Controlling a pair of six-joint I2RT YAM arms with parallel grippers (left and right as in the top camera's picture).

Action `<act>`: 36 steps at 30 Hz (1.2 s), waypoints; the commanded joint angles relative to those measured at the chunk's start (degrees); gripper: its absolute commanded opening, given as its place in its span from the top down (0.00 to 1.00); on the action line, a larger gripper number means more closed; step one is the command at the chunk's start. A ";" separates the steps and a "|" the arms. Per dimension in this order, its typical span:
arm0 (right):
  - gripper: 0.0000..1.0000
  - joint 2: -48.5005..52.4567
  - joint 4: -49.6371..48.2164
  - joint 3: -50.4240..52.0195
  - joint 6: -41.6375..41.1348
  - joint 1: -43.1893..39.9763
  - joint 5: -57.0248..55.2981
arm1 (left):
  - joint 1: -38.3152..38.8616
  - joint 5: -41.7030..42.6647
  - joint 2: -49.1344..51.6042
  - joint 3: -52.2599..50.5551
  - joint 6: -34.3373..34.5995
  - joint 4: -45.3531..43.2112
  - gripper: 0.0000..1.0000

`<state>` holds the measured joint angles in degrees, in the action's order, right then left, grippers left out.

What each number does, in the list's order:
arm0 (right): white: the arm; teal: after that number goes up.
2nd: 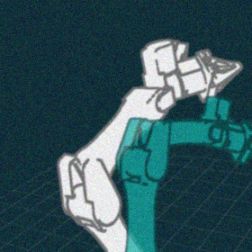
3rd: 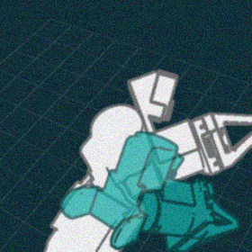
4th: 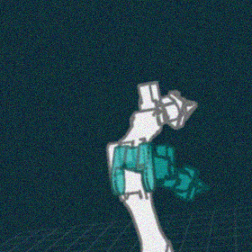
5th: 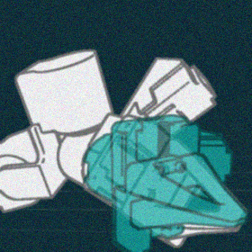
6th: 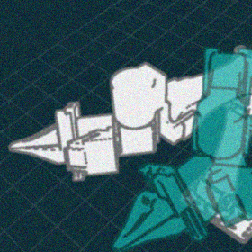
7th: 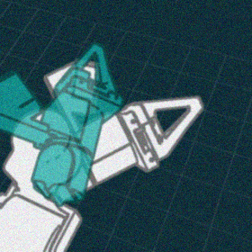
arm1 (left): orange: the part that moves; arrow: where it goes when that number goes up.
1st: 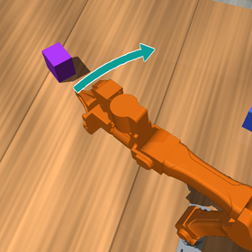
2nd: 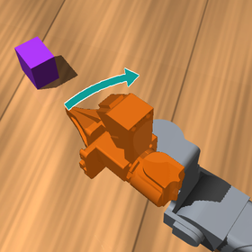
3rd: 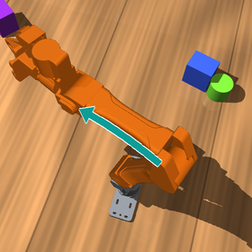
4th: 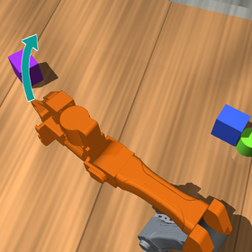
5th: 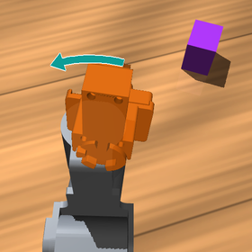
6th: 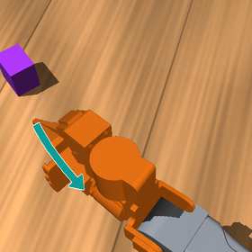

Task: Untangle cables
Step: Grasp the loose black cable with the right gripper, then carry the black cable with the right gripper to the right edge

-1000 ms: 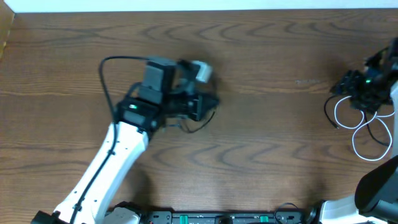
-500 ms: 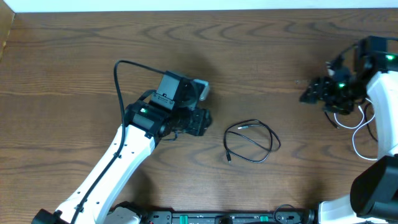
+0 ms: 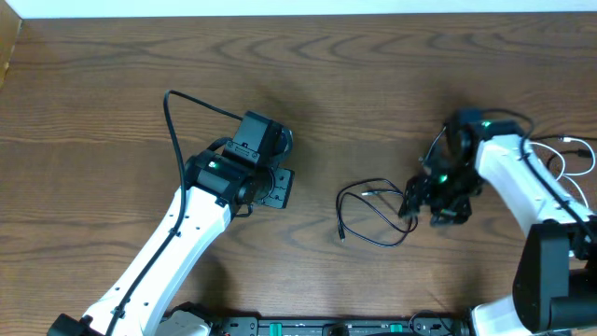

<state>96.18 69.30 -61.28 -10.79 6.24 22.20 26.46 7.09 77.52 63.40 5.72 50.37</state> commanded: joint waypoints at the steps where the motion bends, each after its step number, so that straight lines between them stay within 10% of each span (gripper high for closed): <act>1: 0.34 -0.11 -1.49 3.61 -3.26 2.51 0.74 | -0.15 -1.16 0.00 0.57 -0.74 0.07 0.45; 5: 0.38 -0.11 -5.40 7.21 -7.89 4.55 0.90 | -0.15 -1.16 0.00 0.57 -0.70 0.09 0.45; 13: 0.98 -0.13 -11.43 7.78 -10.25 4.68 0.94 | -0.15 -1.14 0.00 0.57 -0.44 0.13 0.45; 36: 0.99 -0.13 -10.54 -48.15 -5.44 -24.22 -15.56 | -0.15 -1.16 0.00 0.57 0.98 0.13 0.45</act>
<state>96.27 56.12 -108.73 -17.12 -14.20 16.86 26.46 6.83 77.52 63.40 6.15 50.39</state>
